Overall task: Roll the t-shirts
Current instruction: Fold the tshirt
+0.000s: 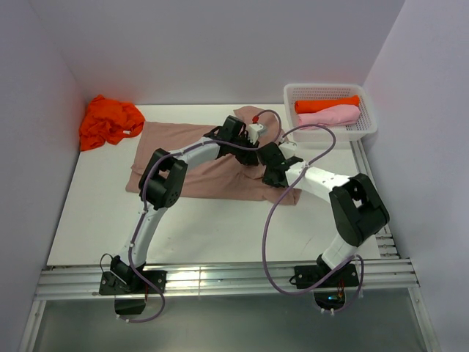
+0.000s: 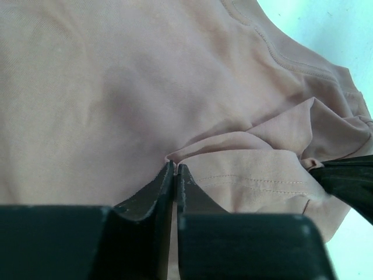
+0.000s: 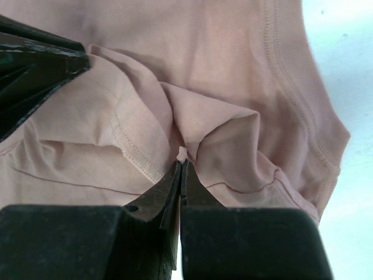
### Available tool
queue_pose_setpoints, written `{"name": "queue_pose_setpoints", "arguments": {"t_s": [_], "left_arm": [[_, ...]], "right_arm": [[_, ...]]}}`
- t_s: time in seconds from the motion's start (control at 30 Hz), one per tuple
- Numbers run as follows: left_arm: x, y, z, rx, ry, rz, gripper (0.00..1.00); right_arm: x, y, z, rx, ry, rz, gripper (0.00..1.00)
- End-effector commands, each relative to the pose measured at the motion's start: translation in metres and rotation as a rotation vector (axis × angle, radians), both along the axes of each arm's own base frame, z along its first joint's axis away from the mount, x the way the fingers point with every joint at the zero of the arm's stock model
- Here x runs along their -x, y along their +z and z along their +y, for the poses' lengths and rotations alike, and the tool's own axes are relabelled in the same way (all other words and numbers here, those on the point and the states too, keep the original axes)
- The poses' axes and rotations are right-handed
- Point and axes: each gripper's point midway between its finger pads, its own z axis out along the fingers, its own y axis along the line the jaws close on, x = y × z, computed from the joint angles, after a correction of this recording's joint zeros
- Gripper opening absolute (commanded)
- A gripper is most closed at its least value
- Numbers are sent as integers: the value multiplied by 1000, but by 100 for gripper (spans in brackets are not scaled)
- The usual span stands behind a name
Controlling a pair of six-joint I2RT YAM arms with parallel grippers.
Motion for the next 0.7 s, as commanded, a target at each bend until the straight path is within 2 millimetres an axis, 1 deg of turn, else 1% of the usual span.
{"name": "queue_pose_setpoints", "arguments": {"t_s": [0.0, 0.1, 0.13, 0.17, 0.2, 0.23, 0.27, 0.3, 0.33, 0.37, 0.4, 0.43, 0.47, 0.5, 0.53, 0.57, 0.6, 0.63, 0.67], "left_arm": [[-7, 28, -7, 39, 1, -72, 7], [-9, 35, -2, 33, 33, -95, 0], [-11, 40, 0, 36, 45, -107, 0], [-16, 42, 4, 28, 70, -117, 0], [-17, 42, 7, 26, 84, -116, 0], [-19, 48, 8, 34, 94, -126, 0], [-24, 49, 14, 34, 116, -129, 0], [-24, 47, 18, 30, 124, -128, 0], [-27, 57, 20, 55, 154, -125, 0], [-30, 59, 24, 60, 167, -123, 0], [-33, 59, 30, 64, 179, -116, 0], [-36, 64, 34, 71, 188, -122, 0], [-41, 66, 40, 73, 202, -124, 0], [-43, 67, 43, 72, 208, -127, 0], [-45, 69, 45, 73, 214, -130, 0], [-48, 67, 49, 70, 223, -129, 0], [-50, 69, 50, 71, 230, -132, 0], [-53, 67, 52, 70, 236, -131, 0], [-55, 68, 55, 70, 244, -129, 0]], "right_arm": [[-7, 22, -11, 20, -24, -52, 0], [-16, 27, -16, 28, -28, -53, 0], [-18, 29, -17, 31, -29, -54, 0], [-25, 35, -18, 37, -25, -62, 0], [-30, 35, -23, 43, -35, -57, 0], [-33, 36, -25, 52, -35, -55, 0], [-43, 45, -25, 54, -30, -71, 0], [-47, 42, -27, 65, -31, -60, 0], [-53, 44, -32, 73, -39, -60, 0], [-62, 51, -30, 72, -38, -77, 0], [-66, 46, -32, 90, -32, -57, 0], [-76, 54, -32, 91, -38, -74, 0], [-81, 54, -32, 99, -33, -75, 0], [-85, 48, -33, 113, -25, -56, 0], [-94, 55, -30, 110, -23, -72, 0], [-98, 55, -30, 117, -17, -72, 0], [-102, 48, -29, 124, -11, -57, 0], [-109, 54, -28, 124, -14, -68, 0], [-112, 54, -29, 128, -15, -69, 0]]}}
